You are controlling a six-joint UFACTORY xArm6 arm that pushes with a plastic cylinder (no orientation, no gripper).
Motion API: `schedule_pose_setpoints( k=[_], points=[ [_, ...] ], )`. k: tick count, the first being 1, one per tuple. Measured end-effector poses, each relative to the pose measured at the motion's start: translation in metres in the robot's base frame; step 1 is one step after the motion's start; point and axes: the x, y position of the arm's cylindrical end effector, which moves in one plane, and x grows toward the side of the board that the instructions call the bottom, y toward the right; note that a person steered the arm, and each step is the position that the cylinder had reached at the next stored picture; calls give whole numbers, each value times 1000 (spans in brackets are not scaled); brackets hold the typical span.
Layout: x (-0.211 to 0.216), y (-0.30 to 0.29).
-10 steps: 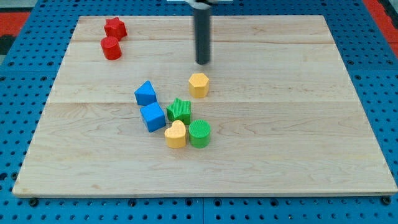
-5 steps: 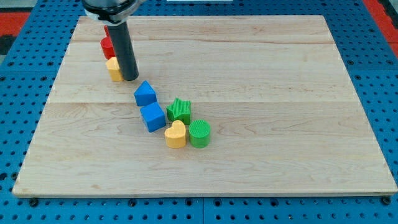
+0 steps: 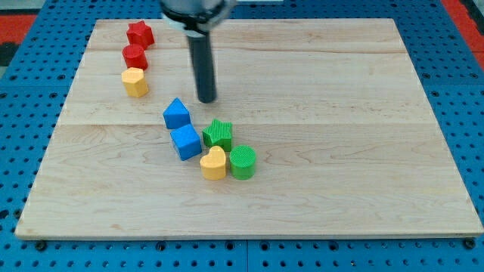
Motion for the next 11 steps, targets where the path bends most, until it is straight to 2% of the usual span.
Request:
schedule_pose_setpoints(
  k=[1, 3, 4, 6, 8, 10, 11],
  points=[
    [38, -13],
    [35, -105],
    [32, -42],
    [11, -98],
    [-11, -100],
    [13, -116],
    [6, -33]
  ],
)
